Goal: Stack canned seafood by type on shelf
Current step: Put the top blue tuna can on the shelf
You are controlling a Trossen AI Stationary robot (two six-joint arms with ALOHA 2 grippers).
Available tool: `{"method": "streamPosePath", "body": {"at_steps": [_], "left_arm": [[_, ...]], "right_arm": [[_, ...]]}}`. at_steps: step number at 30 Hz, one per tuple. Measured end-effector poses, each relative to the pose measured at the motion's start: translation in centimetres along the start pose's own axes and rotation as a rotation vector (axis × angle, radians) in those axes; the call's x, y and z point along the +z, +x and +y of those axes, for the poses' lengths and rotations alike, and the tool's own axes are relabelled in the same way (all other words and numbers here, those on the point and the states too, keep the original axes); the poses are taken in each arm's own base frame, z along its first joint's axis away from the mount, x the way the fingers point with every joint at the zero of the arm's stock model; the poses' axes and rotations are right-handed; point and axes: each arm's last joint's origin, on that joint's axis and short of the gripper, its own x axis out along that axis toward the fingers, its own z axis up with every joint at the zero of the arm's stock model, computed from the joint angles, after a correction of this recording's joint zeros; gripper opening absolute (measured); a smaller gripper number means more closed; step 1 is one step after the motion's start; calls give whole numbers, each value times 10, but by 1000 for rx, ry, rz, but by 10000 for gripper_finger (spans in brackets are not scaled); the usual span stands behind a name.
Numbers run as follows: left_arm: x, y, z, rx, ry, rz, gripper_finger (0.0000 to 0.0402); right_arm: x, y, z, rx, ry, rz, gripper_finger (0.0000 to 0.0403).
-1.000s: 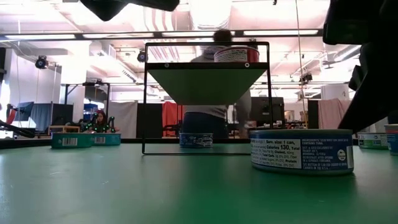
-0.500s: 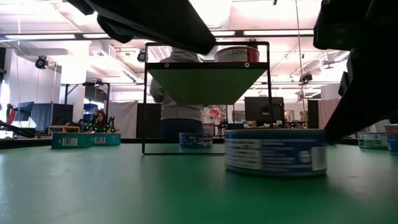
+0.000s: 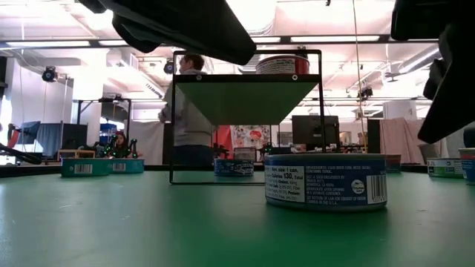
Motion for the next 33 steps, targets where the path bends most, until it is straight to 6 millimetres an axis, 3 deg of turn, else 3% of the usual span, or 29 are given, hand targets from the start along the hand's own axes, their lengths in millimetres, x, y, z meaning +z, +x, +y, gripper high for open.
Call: {"method": "streamPosePath", "body": {"at_steps": [6,10,14,18,23,33], "left_arm": [[-4,2,3,40,9,22,0],[-8,4,5,50,12,45,0],[-6,7,8,54,-1,41,0],[-3,14,12,53,-21,28,0],[-6,30,12,44,4,21,0],[-12,52,14,66,7,53,0]], "right_arm": [[2,-2,-3,20,33,43,12],[0,9,-14,34,62,42,12],[0,21,-27,158,102,24,12],[5,25,-40,301,160,3,12],[8,27,-55,293,195,10,12],[13,28,-54,298,160,-2,13]]}}
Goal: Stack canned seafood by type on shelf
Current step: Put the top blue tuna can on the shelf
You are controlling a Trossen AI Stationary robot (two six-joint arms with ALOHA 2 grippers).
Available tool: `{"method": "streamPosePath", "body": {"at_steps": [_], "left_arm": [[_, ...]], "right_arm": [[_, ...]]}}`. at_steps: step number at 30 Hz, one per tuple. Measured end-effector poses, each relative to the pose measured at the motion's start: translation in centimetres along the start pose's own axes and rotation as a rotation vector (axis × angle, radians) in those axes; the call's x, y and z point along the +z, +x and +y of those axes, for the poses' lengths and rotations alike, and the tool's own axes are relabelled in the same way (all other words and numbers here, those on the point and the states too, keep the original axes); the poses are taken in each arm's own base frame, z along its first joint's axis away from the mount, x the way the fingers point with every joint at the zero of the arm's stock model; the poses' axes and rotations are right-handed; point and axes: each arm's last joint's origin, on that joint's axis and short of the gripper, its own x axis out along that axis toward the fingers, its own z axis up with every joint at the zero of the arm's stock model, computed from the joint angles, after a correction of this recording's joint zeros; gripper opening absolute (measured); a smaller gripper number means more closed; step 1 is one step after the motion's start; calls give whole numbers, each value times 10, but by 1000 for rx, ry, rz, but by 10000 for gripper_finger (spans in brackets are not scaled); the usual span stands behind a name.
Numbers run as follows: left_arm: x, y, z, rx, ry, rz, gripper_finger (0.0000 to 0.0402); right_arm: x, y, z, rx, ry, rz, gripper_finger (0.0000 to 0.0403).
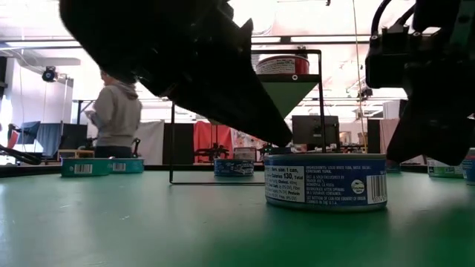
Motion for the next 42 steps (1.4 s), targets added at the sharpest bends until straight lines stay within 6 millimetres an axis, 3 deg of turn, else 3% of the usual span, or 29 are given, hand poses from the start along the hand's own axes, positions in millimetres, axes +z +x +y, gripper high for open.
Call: {"method": "streamPosePath", "body": {"at_steps": [8,22,28,34,42], "left_arm": [[-6,3,1,13,-20,25,0],[-9,3,2,2,-44,46,0],[-10,3,2,-4,-58,54,0],[-10,2,1,-13,-67,59,0],[-13,0,-3,-41,-85,73,0]], "right_arm": [[2,1,-1,4,2,10,36],[4,5,2,46,18,-18,251],[3,15,-3,39,32,-22,315],[3,23,-3,65,36,-42,341],[3,29,-1,116,27,-62,336]]}}
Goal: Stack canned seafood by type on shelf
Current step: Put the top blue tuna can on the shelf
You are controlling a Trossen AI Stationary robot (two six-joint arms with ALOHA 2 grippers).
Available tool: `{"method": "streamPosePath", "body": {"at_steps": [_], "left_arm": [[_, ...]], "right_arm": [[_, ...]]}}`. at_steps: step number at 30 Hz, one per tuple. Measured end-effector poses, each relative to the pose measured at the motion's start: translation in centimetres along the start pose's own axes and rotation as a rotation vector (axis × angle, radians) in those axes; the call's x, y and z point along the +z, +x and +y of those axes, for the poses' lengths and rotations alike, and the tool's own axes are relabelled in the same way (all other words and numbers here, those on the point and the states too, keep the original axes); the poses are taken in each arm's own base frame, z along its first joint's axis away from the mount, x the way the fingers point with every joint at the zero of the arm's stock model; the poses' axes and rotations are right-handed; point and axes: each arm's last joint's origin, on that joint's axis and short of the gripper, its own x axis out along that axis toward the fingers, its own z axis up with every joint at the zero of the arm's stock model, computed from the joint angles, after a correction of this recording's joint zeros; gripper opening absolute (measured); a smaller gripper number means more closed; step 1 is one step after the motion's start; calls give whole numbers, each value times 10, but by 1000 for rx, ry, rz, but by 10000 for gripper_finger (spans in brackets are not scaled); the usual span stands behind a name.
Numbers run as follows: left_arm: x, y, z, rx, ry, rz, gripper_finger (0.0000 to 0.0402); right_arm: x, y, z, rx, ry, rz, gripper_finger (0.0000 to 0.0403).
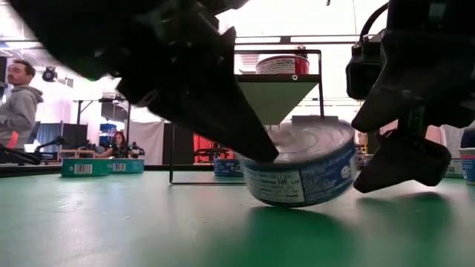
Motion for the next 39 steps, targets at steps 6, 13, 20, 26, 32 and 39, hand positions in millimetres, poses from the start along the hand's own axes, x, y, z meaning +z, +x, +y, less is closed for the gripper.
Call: {"method": "streamPosePath", "body": {"at_steps": [6,13,20,26,32,39], "left_arm": [[-6,2,0,1,17,28,0],[-4,1,0,9,34,9,0],[-3,1,0,12,40,6,0],[-4,3,0,11,25,1,0],[-6,5,-1,13,24,4,0],[-5,4,-2,7,22,-1,0]], "right_arm": [[2,4,-1,14,-33,-18,340],[13,12,24,60,-257,-64,341],[22,18,38,-66,-516,-68,331],[23,28,45,-51,-574,-68,321],[22,37,51,-38,-598,-52,304],[19,59,55,-95,-637,-8,247]]}}
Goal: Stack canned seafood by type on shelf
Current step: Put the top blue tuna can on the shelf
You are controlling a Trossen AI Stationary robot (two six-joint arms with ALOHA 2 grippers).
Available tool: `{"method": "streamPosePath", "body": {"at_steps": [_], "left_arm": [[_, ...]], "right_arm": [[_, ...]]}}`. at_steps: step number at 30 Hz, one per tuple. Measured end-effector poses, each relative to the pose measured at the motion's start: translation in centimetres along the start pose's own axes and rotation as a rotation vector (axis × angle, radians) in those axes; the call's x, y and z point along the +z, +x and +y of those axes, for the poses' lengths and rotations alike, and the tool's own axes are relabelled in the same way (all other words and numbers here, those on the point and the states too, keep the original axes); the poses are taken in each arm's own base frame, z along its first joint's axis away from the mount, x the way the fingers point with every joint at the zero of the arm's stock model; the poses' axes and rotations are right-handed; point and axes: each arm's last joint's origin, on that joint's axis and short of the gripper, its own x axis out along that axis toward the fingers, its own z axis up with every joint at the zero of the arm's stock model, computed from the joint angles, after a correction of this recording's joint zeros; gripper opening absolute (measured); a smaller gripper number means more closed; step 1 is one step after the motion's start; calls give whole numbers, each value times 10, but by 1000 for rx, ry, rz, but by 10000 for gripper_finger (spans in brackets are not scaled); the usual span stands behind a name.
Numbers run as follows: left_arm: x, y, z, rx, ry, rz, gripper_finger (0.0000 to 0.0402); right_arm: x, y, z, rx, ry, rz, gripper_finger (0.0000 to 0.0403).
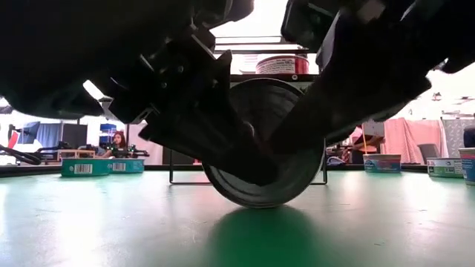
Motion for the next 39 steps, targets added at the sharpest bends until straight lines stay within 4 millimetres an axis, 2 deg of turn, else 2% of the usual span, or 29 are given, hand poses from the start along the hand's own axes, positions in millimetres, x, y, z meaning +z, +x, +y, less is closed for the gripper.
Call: {"method": "streamPosePath", "body": {"at_steps": [6,7,12,16,21,27,34,39], "left_arm": [[3,-13,-9,-28,39,-16,0],[6,-16,-11,-37,42,-25,0],[14,-30,-19,-47,91,-17,0],[26,-44,-26,-32,133,4,0],[41,-65,-30,93,222,-22,0],[55,-88,-38,237,359,-177,0],[67,-94,-32,98,449,-141,0],[86,-113,-23,-38,529,-177,0]], "right_arm": [[4,3,3,-51,-3,48,125],[4,3,4,-51,-4,48,119],[6,-4,9,-42,-3,39,120],[6,-19,13,-54,1,53,120],[3,-46,24,-143,-62,43,120],[2,-79,42,-190,-142,-7,120],[2,-95,52,-171,-203,-24,120],[5,-100,52,-164,-245,-30,120]]}}
